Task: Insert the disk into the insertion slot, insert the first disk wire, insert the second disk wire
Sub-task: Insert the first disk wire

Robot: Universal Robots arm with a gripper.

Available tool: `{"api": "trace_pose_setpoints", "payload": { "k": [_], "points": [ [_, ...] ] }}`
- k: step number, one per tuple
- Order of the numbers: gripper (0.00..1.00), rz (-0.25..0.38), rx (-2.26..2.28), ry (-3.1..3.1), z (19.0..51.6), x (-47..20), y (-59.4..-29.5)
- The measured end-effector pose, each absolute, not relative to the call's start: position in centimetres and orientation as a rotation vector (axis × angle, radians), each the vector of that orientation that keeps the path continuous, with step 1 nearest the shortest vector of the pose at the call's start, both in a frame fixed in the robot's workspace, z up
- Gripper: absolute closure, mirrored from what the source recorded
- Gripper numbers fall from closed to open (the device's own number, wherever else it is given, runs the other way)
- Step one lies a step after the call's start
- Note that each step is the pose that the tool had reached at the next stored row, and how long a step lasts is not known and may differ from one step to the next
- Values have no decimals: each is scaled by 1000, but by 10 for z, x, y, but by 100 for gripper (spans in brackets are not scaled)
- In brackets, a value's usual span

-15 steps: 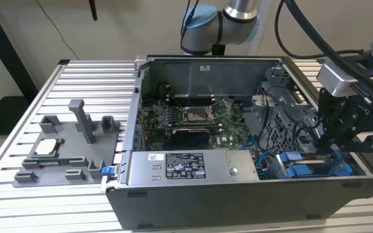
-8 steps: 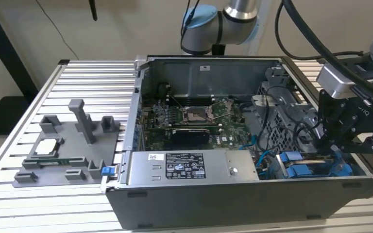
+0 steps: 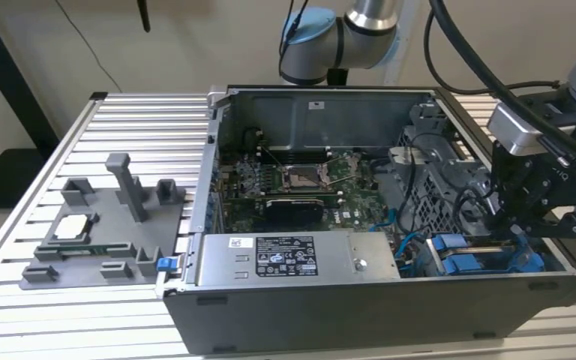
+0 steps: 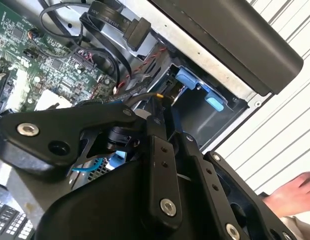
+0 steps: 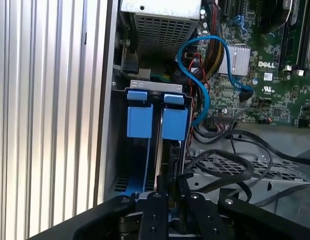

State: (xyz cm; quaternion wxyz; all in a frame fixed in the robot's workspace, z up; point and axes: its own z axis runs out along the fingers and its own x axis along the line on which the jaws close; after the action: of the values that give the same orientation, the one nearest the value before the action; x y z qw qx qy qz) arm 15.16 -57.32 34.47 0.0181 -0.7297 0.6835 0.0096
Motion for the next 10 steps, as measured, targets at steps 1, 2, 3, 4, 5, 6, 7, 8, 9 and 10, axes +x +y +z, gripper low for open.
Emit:
{"api": "trace_pose_setpoints", "payload": {
  "k": [1,2,3,4,5,6,7,8,9,10],
  "points": [
    [100,28,-2266,2122,344,152,-573],
    [100,27,-2265,2122,344,152,-573],
    [100,26,-2265,2122,344,152,-572],
    [100,26,-2265,2121,344,152,-571],
    [100,25,-2264,2121,344,152,-571],
    [100,24,-2264,2121,343,152,-570],
    [100,24,-2264,2120,343,152,-570],
    [100,24,-2263,2121,343,152,-570],
    [100,23,-2261,2123,343,152,-570],
    [100,23,-2257,2127,343,152,-570]
  ]
}}
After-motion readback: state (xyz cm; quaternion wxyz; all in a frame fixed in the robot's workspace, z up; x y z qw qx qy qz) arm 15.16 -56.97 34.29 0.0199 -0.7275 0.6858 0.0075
